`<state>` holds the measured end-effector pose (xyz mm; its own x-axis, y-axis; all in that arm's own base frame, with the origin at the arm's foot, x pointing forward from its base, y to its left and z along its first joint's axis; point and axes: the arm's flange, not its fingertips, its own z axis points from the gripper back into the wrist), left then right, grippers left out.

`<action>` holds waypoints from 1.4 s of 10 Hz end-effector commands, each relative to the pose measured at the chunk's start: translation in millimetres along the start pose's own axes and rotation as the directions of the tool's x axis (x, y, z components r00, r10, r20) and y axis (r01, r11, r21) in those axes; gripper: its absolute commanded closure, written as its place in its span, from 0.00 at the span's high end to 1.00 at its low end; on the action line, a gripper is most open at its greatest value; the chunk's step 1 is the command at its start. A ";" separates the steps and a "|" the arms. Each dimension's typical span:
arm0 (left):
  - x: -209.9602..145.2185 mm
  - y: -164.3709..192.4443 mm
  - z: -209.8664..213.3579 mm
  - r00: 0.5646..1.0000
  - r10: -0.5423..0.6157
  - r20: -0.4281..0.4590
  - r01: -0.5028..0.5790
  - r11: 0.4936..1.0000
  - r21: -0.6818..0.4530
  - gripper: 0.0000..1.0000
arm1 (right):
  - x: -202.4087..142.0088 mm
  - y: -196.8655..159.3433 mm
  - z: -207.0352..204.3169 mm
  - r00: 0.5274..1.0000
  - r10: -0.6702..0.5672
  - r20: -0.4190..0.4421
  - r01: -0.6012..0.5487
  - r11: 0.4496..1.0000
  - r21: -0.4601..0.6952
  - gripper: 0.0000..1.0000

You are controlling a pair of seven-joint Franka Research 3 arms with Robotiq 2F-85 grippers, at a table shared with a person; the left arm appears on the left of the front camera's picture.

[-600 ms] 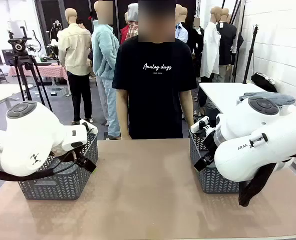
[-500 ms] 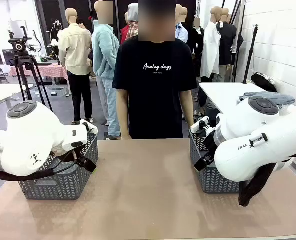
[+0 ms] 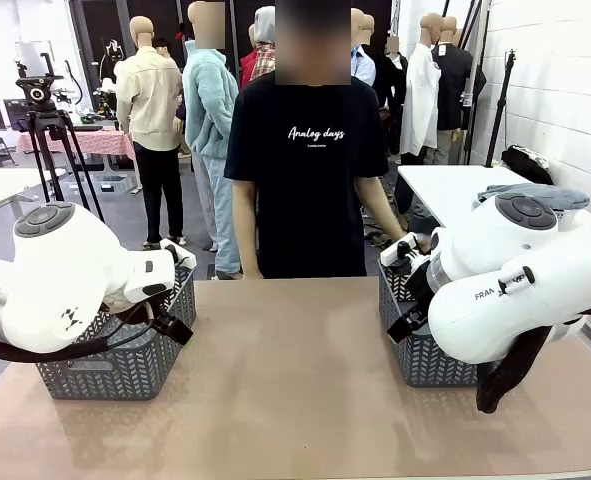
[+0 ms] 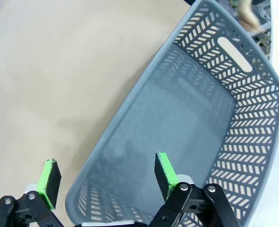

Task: Sort the tops and bottoms.
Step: Lift clothes from the center of the table with your left hand.

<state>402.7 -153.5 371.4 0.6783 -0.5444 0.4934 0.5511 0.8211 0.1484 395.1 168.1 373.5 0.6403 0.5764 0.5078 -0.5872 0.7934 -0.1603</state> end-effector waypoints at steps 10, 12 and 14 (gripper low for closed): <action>-0.6 2.0 0.0 1.000 0.005 0.000 -0.005 1.000 0.000 1.00 | 0.0 -0.1 0.0 1.000 -0.001 0.000 0.001 1.000 0.000 1.00; -0.6 2.0 0.0 1.000 0.005 0.000 -0.005 1.000 0.000 1.00 | 0.0 -0.1 0.0 1.000 -0.001 0.000 0.001 1.000 0.000 1.00; -0.6 2.0 0.0 1.000 0.005 0.000 -0.005 1.000 0.000 1.00 | 0.0 -0.1 0.0 1.000 -0.001 0.000 0.001 1.000 0.000 1.00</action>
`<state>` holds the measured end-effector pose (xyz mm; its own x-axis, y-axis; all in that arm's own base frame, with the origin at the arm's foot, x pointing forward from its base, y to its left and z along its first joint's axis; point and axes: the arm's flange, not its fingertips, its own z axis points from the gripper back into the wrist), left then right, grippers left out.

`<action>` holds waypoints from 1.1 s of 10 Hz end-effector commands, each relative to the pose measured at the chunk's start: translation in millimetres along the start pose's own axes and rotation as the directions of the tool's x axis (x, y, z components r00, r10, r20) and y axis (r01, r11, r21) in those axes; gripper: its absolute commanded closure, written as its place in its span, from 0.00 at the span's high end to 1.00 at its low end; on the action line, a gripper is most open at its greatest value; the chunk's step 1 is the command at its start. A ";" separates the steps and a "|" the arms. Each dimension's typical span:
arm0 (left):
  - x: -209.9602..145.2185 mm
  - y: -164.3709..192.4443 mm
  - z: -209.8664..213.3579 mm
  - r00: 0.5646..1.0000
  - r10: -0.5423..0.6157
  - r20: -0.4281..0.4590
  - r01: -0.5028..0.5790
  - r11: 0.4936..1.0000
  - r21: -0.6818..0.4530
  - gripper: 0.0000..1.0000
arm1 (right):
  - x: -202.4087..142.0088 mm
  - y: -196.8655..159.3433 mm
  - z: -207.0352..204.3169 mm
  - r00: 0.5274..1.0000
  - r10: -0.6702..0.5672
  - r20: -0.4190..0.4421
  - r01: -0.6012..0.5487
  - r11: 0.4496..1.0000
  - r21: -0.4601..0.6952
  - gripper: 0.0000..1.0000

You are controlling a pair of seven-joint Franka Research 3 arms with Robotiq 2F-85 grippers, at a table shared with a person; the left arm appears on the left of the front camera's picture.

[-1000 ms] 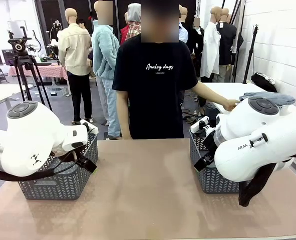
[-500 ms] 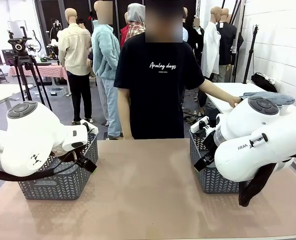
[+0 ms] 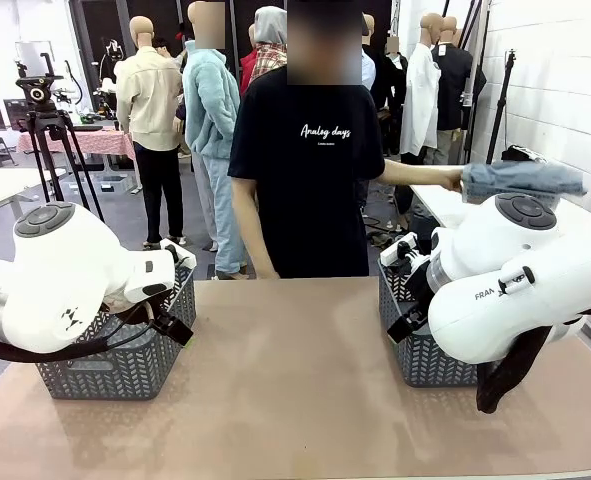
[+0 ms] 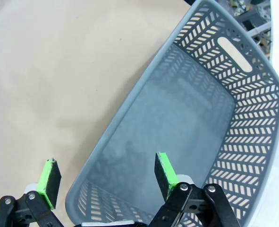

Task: Sort the tops and bottoms.
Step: Lift clothes from the center of the table with your left hand.

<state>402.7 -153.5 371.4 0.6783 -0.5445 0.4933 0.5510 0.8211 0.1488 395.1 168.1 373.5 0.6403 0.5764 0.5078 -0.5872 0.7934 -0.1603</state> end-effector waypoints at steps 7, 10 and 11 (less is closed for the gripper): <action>0.0 0.0 0.0 1.000 0.000 0.000 0.000 1.000 0.000 1.00 | 0.0 0.0 0.0 1.000 0.000 0.000 0.000 1.000 0.000 1.00; 2.7 1.0 21.8 1.000 -0.003 0.026 0.004 1.000 -0.023 1.00 | -0.6 -1.4 11.4 1.000 -0.003 0.014 0.003 1.000 -0.008 1.00; 5.6 3.6 34.5 0.999 -0.001 0.045 0.001 1.000 -0.010 1.00 | -1.0 -2.6 21.4 0.999 -0.010 0.037 0.011 1.000 -0.024 1.00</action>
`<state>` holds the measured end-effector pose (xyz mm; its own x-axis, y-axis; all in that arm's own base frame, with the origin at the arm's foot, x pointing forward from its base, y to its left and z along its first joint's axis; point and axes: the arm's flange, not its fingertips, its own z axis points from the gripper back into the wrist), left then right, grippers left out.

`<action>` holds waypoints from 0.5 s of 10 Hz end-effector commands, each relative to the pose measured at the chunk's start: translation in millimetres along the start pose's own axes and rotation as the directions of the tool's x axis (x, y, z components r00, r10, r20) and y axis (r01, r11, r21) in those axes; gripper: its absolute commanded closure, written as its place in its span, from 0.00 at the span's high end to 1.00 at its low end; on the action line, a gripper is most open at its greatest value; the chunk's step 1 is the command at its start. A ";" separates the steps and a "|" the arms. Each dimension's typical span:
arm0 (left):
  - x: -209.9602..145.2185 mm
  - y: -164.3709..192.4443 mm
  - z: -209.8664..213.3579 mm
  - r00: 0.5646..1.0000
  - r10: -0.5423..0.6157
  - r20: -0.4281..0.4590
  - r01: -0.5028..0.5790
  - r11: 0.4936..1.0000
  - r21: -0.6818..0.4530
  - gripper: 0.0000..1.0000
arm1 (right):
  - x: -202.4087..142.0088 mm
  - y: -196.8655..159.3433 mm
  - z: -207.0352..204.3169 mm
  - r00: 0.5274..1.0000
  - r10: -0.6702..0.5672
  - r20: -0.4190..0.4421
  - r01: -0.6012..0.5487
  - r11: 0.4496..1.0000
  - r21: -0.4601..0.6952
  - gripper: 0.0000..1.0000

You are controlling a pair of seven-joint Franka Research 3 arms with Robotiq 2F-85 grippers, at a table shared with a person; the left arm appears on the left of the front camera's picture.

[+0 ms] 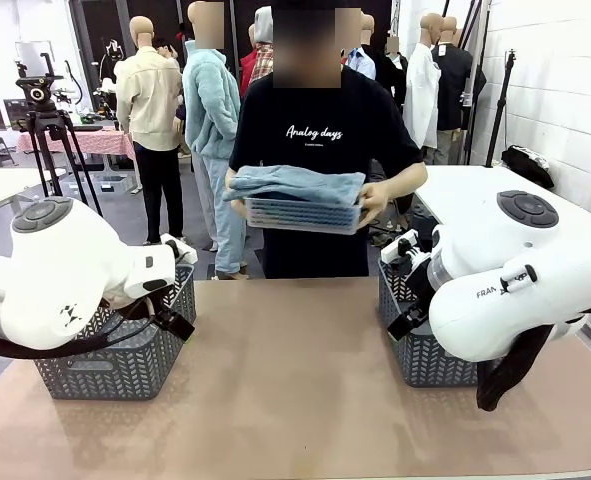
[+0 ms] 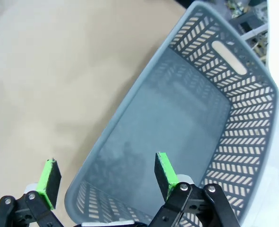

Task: Sort the tops and bottoms.
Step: Lift clothes from the center of the table with your left hand.

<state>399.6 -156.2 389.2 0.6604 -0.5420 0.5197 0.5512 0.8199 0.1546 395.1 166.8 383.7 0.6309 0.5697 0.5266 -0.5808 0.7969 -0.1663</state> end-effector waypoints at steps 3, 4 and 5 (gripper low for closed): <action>3.9 19.4 54.2 0.998 0.010 0.070 -0.013 0.999 0.035 1.00 | -8.1 -5.6 49.2 0.994 -0.015 0.106 0.018 0.999 -0.035 1.00; 4.6 21.9 65.4 0.997 -0.008 0.080 0.004 0.999 0.050 1.00 | -10.2 -6.0 59.0 0.992 -0.016 0.127 0.023 0.999 -0.050 1.00; 3.8 23.6 79.2 0.995 -0.019 0.098 0.015 0.999 0.032 1.00 | -13.0 -6.2 71.2 0.988 -0.019 0.152 0.028 0.998 -0.054 1.00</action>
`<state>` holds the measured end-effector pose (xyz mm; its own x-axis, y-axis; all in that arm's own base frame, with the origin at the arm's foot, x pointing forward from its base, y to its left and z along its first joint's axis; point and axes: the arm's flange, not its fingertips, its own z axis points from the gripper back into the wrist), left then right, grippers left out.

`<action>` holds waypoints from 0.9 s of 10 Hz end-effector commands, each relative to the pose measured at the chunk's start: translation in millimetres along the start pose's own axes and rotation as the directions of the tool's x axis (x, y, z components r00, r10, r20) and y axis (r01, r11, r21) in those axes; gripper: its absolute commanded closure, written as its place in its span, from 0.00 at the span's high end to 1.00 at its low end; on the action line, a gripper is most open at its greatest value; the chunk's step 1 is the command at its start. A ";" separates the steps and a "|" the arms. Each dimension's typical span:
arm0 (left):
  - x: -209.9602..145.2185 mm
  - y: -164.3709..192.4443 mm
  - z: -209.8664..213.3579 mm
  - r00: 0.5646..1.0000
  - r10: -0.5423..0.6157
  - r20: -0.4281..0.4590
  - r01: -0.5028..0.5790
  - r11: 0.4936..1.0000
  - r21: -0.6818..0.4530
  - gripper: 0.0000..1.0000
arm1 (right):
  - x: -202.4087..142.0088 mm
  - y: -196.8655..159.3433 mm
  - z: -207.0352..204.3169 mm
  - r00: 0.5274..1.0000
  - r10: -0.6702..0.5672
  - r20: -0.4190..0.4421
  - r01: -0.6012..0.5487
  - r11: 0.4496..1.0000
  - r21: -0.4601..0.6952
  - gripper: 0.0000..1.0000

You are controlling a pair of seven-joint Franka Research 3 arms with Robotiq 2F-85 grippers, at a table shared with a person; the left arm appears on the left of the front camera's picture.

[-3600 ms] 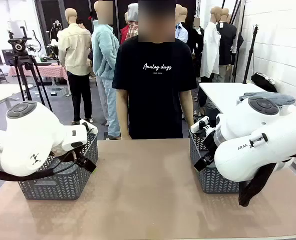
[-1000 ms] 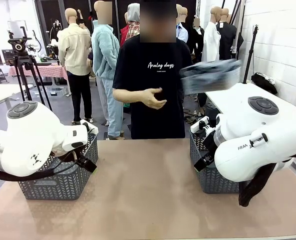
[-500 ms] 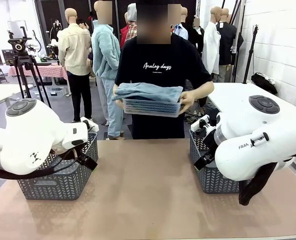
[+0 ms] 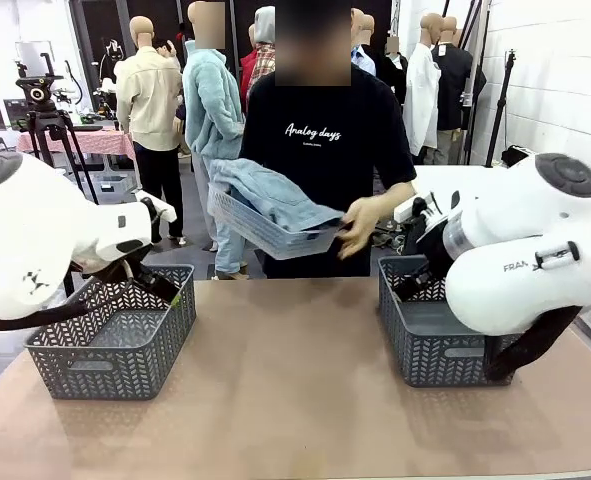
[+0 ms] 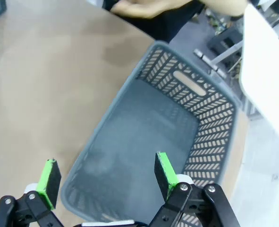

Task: Sort the tops and bottoms.
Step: Lift clothes from the center of the table with your left hand.

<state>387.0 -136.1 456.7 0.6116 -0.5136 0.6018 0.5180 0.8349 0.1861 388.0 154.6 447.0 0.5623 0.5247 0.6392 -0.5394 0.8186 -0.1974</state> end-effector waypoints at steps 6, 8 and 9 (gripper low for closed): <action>-5.1 14.8 69.5 0.997 -0.044 0.056 0.046 0.998 -0.041 1.00 | -46.1 2.7 67.5 0.992 -0.037 0.120 0.038 0.999 -0.005 1.00; 5.2 13.6 67.8 0.998 -0.039 0.044 0.040 0.999 -0.012 1.00 | 19.4 -16.2 58.7 0.992 -0.026 0.125 0.030 0.999 -0.027 1.00; 5.2 13.6 67.8 0.998 -0.039 0.044 0.040 0.999 -0.012 1.00 | 19.4 -16.2 58.7 0.992 -0.026 0.125 0.030 0.999 -0.027 1.00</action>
<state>355.2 -113.9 517.5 0.5610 -0.5358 0.6310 0.5488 0.8114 0.2010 371.1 136.3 505.9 0.4988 0.4661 0.7307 -0.5060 0.8411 -0.1911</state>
